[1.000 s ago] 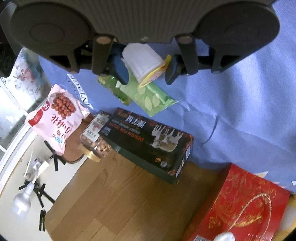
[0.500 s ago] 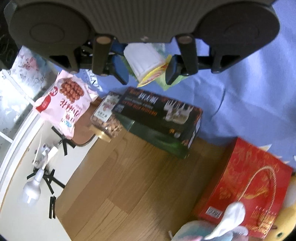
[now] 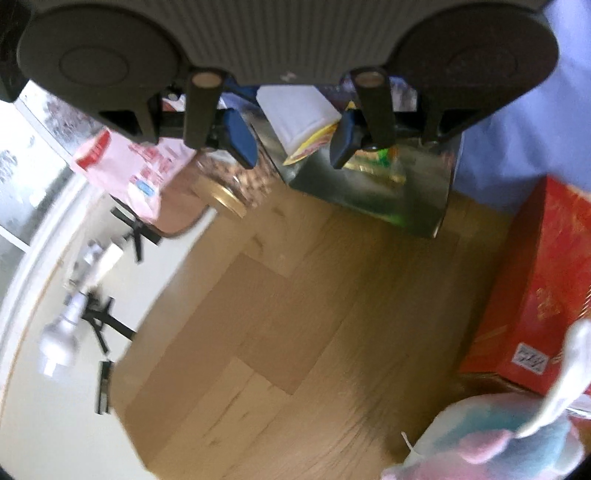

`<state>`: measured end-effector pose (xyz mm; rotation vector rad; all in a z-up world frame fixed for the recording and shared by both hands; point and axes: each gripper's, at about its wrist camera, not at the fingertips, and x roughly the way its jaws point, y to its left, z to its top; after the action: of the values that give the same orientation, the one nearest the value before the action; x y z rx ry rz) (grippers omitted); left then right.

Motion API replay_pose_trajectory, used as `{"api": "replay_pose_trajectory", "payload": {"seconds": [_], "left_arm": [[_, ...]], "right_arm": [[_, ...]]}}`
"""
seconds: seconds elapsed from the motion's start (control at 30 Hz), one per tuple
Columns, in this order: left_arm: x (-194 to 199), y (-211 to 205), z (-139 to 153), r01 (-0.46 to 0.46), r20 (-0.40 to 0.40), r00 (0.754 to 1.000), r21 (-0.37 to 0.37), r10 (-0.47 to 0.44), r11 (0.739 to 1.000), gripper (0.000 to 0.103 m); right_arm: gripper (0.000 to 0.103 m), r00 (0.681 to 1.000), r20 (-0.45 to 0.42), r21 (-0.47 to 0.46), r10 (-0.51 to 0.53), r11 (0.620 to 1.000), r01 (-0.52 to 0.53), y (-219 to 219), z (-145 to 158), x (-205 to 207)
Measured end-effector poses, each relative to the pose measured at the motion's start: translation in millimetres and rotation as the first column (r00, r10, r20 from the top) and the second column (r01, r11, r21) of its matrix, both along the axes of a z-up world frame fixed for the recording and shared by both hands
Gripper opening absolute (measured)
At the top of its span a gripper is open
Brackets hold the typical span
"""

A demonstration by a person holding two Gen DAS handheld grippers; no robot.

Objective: Organize snacks
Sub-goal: 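Lower the yogurt cup into the tin and open the left tool, then grasp the light green wrapped packet with the left tool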

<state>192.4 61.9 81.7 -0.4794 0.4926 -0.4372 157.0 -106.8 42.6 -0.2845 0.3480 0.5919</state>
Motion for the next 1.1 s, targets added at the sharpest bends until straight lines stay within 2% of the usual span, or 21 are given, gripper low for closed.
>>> {"api": "replay_pose_trajectory", "payload": {"seconds": [0.17, 0.27, 0.33, 0.43, 0.57, 0.67, 0.8, 0.97, 1.03, 1.1], "left_arm": [[38.6, -0.2, -4.0, -0.078, -0.012, 0.997, 0.031, 0.079, 0.996, 0.045], [51.4, 2.0, -6.6, -0.119, -0.013, 0.993, 0.043, 0.119, 0.992, 0.048], [57.4, 4.2, -9.4, -0.125, -0.038, 0.991, 0.04, 0.126, 0.991, 0.05], [50.2, 8.4, -10.5, -0.107, -0.032, 0.994, 0.024, 0.108, 0.994, 0.05], [29.0, 12.2, -10.2, -0.091, -0.024, 0.995, 0.037, 0.092, 0.995, 0.05], [11.0, 14.6, -16.7, -0.054, -0.054, 0.997, 0.065, 0.057, 0.996, 0.05], [-7.8, 12.2, -40.7, -0.011, -0.133, 0.991, 0.115, 0.027, 0.993, 0.052], [-20.9, 15.1, -70.8, 0.007, -0.239, 0.971, 0.105, 0.018, 0.994, 0.052], [-21.5, 11.7, -73.4, 0.01, -0.25, 0.968, 0.1, 0.016, 0.995, 0.055], [-26.6, 8.0, -72.9, 0.008, -0.239, 0.971, 0.113, 0.019, 0.994, 0.059]], "right_arm": [[0.032, 0.999, -0.031, 0.012, -0.025, 1.0, 0.025, 10.5, -5.8, 47.0], [0.032, 0.999, -0.018, -0.003, -0.032, 0.999, 0.032, 17.4, -13.4, 56.8], [0.034, 0.999, -0.043, -0.022, -0.033, 0.999, 0.032, 22.6, -19.7, 68.9], [0.035, 0.997, -0.055, 0.02, -0.048, 0.999, 0.05, 15.1, -17.4, 68.9], [0.035, 0.997, -0.056, 0.07, -0.044, 0.996, 0.048, -5.7, -10.6, 41.5], [0.035, 0.992, -0.127, 0.105, -0.018, 0.994, 0.031, -24.0, -16.0, 17.5], [0.036, 0.966, -0.257, 0.143, 0.01, 0.989, 0.028, -39.6, -38.9, -23.5], [0.038, 0.938, -0.345, 0.131, 0.024, 0.991, 0.023, -44.1, -57.6, -55.3], [0.044, 0.932, -0.361, 0.129, 0.022, 0.991, 0.027, -44.1, -59.1, -59.3], [0.043, 0.926, -0.377, 0.12, 0.016, 0.992, 0.032, -41.5, -59.5, -60.1]]}}
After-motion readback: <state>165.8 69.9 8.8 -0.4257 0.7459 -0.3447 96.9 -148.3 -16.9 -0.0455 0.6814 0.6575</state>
